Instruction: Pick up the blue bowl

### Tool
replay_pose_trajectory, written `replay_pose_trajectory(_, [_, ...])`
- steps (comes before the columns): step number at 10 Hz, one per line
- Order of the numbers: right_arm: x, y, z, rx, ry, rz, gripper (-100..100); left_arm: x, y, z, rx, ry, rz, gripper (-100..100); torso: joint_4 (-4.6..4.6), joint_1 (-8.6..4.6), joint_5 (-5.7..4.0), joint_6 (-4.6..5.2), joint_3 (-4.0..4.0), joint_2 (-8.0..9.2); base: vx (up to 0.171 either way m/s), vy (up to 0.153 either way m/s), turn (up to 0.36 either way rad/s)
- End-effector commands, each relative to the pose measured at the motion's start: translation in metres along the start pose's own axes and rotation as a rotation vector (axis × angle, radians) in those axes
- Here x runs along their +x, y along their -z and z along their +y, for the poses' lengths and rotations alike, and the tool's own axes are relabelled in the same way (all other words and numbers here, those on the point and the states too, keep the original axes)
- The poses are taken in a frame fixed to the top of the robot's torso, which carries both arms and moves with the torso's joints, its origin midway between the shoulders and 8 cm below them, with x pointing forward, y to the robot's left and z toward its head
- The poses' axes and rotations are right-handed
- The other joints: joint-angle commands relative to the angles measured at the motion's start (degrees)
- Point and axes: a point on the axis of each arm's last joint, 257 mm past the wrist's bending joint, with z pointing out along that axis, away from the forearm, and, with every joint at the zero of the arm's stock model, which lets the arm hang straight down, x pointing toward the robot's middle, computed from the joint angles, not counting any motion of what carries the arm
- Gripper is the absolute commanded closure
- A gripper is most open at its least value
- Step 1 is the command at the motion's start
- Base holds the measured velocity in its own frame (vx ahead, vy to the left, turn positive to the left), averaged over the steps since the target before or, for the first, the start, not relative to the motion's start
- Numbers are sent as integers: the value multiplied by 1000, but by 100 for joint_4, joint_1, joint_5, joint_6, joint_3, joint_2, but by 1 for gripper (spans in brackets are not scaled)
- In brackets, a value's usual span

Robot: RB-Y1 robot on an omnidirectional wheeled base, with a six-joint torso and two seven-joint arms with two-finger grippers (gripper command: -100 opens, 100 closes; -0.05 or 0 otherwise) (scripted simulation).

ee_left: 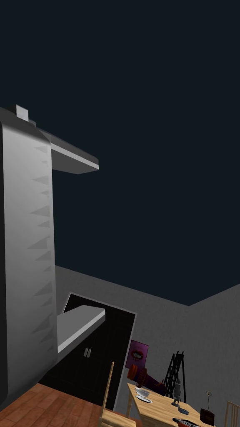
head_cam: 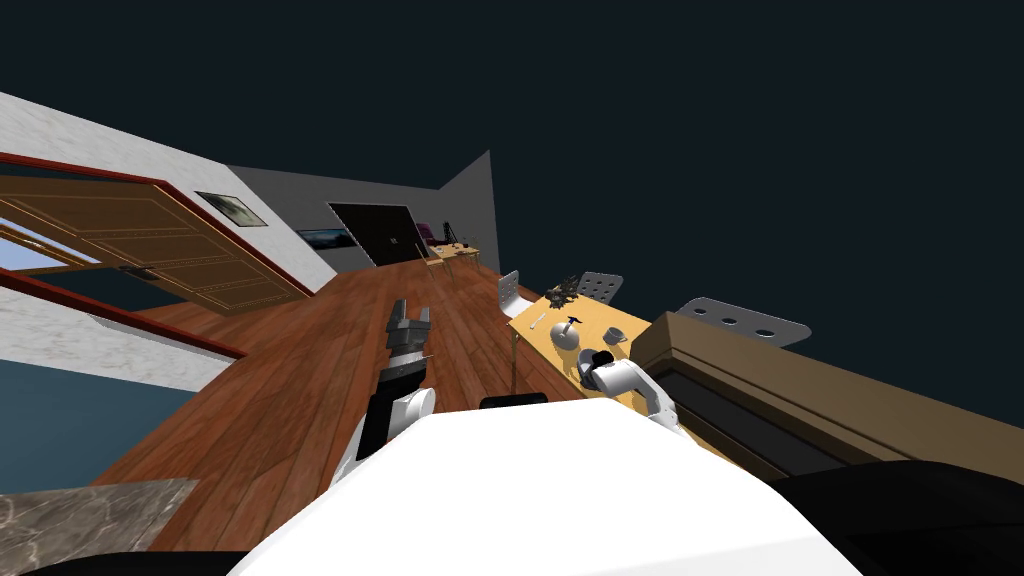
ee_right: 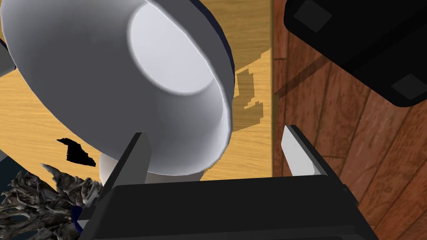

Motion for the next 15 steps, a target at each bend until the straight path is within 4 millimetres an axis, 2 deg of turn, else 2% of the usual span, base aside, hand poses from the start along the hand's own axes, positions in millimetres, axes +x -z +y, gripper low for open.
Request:
replay_pose_trajectory(1, [0,0,0,0,0,0,0,0,0,0,0,0,0,0,0,0,0,0,0,0,0,0,0])
replay_pose_trajectory(2, [2,-9,2,2,-12,2,-100,0,0,0,0,0,0,0,0,1,0,0,1,2,-1,-16,75])
replay_pose_trajectory(5, [5,-21,7,5,-28,6,-100,0,0,0,0,0,0,0,1,-12,-3,0,3,5,-5,-33,74])
replay_pose_trajectory(6, [5,-19,5,4,-24,6,-100,0,0,0,0,0,0,0,1,-10,-2,0,3,5,-3,-11,11])
replay_pose_trajectory(7, [5,-19,5,4,-25,5,100,0,0,0,0,0,0,0,1,-4,-1,1,3,4,0,0,0])
replay_pose_trajectory(11, [5,-19,5,4,-27,5,100,0,0,0,0,0,0,0,0,0,2,-3,1,1,0,0,0])
replay_pose_trajectory(12, [5,-19,5,3,-27,6,0,0,0,0,0,0,0,0,1,2,3,-3,1,1,0,0,0])
replay_pose_trajectory(13, [2,-11,3,3,-15,3,100,0,0,0,0,0,0,0,1,3,4,-3,2,2,0,18,-94])
replay_pose_trajectory(15, [1,-4,1,1,-6,1,100,0,0,0,0,0,0,0,3,17,10,-3,4,4,7,30,-70])
